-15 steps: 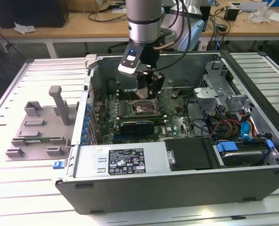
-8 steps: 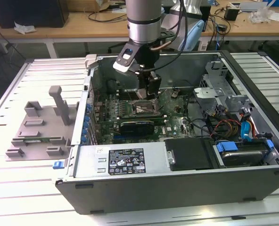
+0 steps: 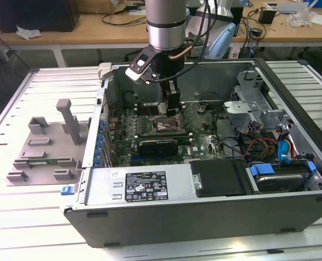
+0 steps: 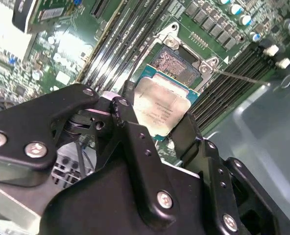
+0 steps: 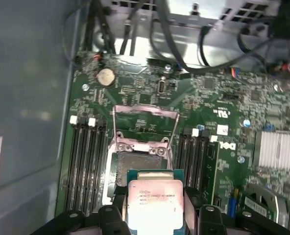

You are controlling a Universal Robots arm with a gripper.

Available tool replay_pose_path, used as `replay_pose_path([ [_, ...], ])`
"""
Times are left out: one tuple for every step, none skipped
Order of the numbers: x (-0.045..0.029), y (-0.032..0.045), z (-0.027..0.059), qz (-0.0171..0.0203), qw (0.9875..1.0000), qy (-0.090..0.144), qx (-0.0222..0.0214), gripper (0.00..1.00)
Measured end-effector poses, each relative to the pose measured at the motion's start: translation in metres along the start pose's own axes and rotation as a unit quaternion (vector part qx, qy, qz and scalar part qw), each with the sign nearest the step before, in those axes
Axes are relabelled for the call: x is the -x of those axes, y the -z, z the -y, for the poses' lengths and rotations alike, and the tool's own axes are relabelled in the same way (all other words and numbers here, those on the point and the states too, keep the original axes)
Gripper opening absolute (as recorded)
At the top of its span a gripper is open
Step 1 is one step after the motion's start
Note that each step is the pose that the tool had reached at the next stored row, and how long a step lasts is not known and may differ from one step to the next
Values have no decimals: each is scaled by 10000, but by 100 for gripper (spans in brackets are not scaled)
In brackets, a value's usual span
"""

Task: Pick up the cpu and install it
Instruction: 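Place the cpu into insertion slot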

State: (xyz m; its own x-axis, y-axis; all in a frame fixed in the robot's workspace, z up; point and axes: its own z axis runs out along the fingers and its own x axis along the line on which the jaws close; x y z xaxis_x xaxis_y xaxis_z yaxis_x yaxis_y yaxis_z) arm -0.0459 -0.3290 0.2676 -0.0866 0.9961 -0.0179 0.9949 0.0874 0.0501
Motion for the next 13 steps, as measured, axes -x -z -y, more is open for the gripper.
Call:
replay_pose_path([
  [0,0,0,6,9999,-108,-2,55],
  [0,0,0,8,9999,-148,-3,55],
  [0,0,0,8,9999,-150,-3,55],
  [0,-1,0,8,9999,-151,-3,55],
  [0,-3,0,8,9999,-151,-3,55],
  [-1,-13,0,7,9999,-151,-2,55],
  [0,-19,1,8,9999,-151,-3,55],
  [-1,-30,2,8,9999,-151,-3,55],
  [-8,-54,3,8,9999,-152,-3,55],
  [-14,-69,3,8,9999,-152,-3,55],
  [-19,-81,3,8,9999,-151,-3,55],
  [-27,-101,3,8,9999,-151,-2,55],
  [-32,-118,3,8,9999,-151,-3,55],
])
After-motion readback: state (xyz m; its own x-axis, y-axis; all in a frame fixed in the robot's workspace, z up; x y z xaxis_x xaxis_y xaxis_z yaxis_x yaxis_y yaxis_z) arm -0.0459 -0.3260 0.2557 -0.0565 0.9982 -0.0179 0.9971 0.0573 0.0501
